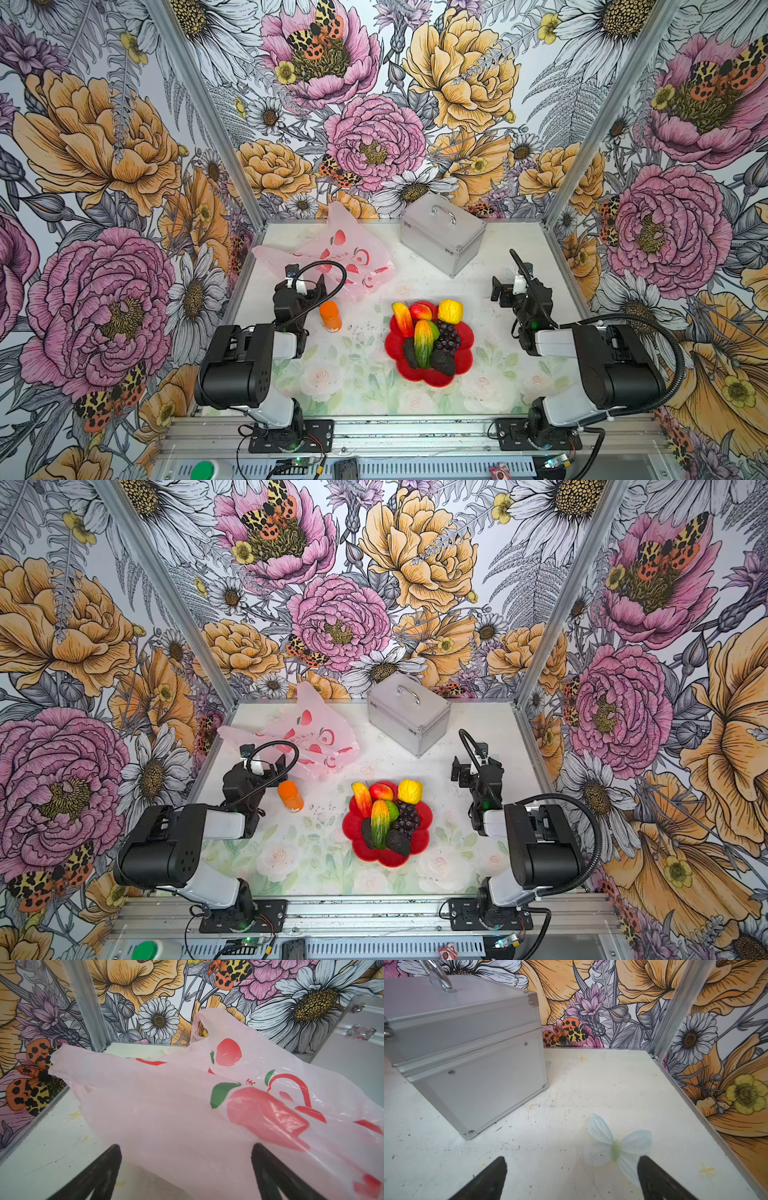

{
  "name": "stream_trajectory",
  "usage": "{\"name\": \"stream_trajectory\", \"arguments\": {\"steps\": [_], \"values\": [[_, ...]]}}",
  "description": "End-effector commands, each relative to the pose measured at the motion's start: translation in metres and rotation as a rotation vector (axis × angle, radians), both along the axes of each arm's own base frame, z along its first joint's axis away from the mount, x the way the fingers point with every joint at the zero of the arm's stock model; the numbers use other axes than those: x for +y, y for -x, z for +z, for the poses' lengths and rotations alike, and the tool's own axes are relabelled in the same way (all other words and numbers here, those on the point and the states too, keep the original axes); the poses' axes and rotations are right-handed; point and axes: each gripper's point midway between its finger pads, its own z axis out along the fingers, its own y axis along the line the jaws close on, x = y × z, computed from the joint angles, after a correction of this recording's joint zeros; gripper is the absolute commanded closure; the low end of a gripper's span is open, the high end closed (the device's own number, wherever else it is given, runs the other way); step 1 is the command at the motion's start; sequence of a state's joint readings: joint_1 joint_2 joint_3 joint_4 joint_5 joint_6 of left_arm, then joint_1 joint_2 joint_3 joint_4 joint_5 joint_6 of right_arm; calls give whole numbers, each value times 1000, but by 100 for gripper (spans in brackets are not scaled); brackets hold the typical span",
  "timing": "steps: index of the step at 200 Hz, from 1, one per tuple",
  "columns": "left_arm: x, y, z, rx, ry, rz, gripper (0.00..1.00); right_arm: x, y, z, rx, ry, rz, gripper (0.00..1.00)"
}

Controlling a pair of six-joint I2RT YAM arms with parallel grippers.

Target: Place the fruits into the plastic bag

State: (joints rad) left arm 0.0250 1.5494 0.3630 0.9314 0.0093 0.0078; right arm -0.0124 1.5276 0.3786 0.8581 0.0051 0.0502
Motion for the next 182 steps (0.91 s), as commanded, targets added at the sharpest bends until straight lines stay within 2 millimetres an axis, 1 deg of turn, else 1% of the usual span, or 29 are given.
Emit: {"name": "stream_trajectory", "arguments": {"steps": [1, 103, 142, 182], "values": [[-1, -4, 7, -20, -9, -20, 1, 0, -2, 4, -18, 6, 8, 0], [-1, -4, 7, -20, -1, -23, 1, 0, -2, 4, -20, 5, 9, 0], [1, -5, 7, -22, 9, -24, 1, -5, -4, 4, -11, -18, 3, 0], [1, -5, 7, -24, 13, -25, 1, -5, -5, 3, -7, -20, 5, 1]]}}
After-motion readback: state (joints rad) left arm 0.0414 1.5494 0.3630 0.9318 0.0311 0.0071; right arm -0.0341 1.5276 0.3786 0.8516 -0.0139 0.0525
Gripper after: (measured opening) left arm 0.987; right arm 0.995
